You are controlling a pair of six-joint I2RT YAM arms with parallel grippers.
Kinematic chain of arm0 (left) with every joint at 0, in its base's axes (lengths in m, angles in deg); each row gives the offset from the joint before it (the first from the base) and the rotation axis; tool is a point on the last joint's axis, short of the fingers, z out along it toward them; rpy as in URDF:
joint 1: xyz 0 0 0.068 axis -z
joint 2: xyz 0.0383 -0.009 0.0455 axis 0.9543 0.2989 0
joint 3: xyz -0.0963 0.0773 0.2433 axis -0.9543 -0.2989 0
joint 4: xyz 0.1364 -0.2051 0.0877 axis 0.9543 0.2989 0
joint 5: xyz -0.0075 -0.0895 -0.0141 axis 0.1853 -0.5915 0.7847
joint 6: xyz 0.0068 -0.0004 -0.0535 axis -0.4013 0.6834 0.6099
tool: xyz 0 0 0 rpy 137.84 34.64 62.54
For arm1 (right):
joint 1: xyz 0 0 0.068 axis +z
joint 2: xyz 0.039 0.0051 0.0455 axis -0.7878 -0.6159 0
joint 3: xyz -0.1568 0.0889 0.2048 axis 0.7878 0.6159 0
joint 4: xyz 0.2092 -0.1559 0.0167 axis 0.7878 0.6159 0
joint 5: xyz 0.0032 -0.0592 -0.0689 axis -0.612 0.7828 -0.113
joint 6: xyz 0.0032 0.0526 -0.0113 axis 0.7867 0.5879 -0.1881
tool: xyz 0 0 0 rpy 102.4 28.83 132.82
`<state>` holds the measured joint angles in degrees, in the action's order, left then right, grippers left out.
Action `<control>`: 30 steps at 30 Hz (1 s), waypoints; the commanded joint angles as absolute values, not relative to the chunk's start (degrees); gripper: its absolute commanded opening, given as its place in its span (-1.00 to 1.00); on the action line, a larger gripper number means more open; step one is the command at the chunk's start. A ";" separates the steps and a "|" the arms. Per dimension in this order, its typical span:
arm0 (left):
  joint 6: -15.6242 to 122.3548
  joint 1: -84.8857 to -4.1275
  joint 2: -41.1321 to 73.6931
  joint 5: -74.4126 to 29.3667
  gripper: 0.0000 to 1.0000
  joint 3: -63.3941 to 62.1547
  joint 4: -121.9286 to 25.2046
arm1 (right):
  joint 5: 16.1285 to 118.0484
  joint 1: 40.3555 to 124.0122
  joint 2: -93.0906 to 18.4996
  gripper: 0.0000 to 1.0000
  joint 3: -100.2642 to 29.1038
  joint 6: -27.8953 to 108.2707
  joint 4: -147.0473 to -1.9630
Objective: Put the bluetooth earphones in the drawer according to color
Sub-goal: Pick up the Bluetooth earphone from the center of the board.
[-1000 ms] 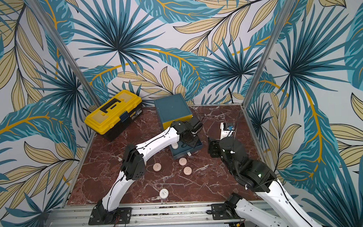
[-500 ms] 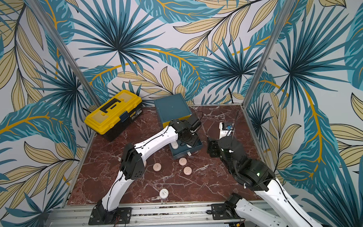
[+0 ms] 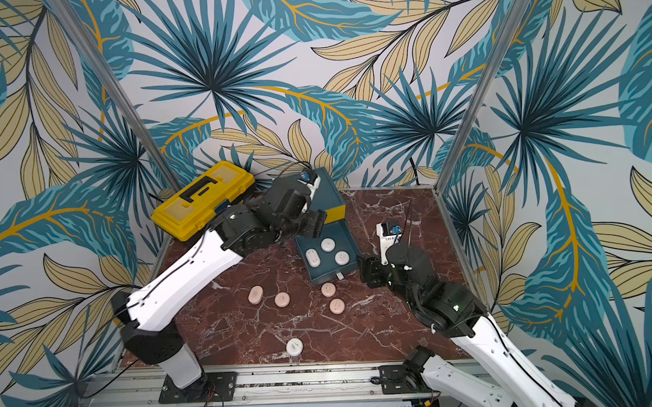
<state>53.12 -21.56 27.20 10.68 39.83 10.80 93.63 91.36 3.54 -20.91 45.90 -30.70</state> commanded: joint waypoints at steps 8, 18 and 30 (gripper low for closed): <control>63.14 -30.76 1.55 19.46 0.56 8.92 13.74 | 89.99 111.26 -13.35 0.45 -13.96 54.74 -38.59; 66.82 -39.81 -12.97 18.76 0.58 -3.39 22.15 | 86.93 119.38 -33.07 0.53 -15.28 61.55 -47.20; 63.63 -49.96 -17.76 12.87 0.59 -7.52 23.94 | 83.93 124.28 -46.53 0.64 -18.94 67.24 -49.84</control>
